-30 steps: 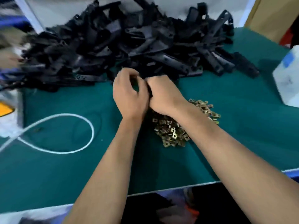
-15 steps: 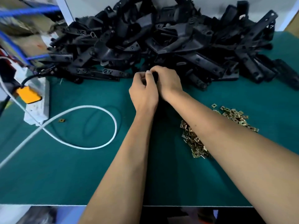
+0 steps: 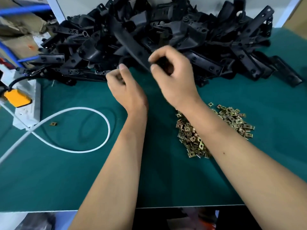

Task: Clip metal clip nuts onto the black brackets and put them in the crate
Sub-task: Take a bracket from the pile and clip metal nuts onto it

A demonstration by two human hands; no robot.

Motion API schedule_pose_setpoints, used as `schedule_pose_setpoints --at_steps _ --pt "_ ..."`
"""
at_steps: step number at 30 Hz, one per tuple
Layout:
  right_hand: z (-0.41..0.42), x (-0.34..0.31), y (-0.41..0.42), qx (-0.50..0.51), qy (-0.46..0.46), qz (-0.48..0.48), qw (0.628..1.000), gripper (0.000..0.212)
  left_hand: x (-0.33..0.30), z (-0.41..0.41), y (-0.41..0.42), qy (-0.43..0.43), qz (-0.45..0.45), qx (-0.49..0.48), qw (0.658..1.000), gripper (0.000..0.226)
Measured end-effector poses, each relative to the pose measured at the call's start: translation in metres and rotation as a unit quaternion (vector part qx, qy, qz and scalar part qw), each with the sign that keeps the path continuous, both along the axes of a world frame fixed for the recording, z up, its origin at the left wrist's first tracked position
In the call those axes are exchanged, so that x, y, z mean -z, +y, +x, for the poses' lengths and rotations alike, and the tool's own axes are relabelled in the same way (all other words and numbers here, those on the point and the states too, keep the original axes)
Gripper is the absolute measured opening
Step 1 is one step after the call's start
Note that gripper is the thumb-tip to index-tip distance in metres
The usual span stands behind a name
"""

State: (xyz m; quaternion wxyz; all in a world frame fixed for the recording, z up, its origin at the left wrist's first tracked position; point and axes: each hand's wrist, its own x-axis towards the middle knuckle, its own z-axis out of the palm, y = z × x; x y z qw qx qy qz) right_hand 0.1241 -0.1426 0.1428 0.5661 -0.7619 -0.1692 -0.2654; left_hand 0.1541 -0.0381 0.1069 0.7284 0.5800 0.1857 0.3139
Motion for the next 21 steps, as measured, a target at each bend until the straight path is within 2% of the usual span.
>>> schedule_pose_setpoints --at_steps 1,2,3,4,5,7,9,11,14,16,18,21 --pt "0.0 -0.001 -0.005 -0.016 0.031 0.064 0.997 0.016 -0.001 -0.004 -0.005 -0.016 -0.021 0.043 0.999 0.028" --pt "-0.001 -0.002 -0.011 -0.042 0.072 0.14 0.987 0.018 -0.002 -0.006 -0.01 -0.019 -0.068 0.132 0.989 0.034" --pt "-0.001 -0.001 -0.017 -0.073 0.122 0.203 0.969 0.02 -0.003 -0.008 -0.013 -0.013 -0.119 0.234 0.965 0.044" --pt "0.0 0.001 -0.023 -0.101 0.168 0.231 0.953 0.021 -0.002 -0.01 -0.015 -0.006 -0.141 0.328 0.934 0.052" --pt "-0.001 0.003 -0.031 -0.121 0.205 0.215 0.947 0.021 -0.001 -0.011 -0.018 0.01 -0.126 0.381 0.916 0.052" --pt "-0.003 0.011 -0.048 -0.143 0.237 0.117 0.954 0.022 0.003 -0.012 -0.023 0.034 -0.097 0.398 0.912 0.033" --pt "-0.005 0.017 -0.062 -0.137 0.237 0.048 0.961 0.037 0.004 -0.012 -0.025 0.038 -0.127 0.393 0.91 0.016" --pt "-0.007 0.022 -0.075 -0.097 0.209 0.01 0.973 0.052 0.005 -0.009 -0.024 0.034 -0.171 0.373 0.911 0.012" --pt "-0.005 0.03 -0.09 0.013 0.147 -0.13 0.981 0.045 0.005 -0.006 -0.023 0.033 -0.205 0.327 0.922 0.01" --pt "-0.006 0.037 -0.092 0.021 0.141 -0.274 0.951 0.038 0.003 -0.007 -0.02 0.023 -0.233 0.335 0.913 0.009" --pt "-0.009 0.043 -0.085 0.002 0.138 -0.382 0.914 0.042 0.004 -0.008 -0.017 0.007 -0.254 0.357 0.899 0.013" --pt "-0.01 0.045 -0.076 0.013 0.143 -0.434 0.89 0.035 0.004 -0.011 -0.016 -0.002 -0.234 0.387 0.892 0.008"
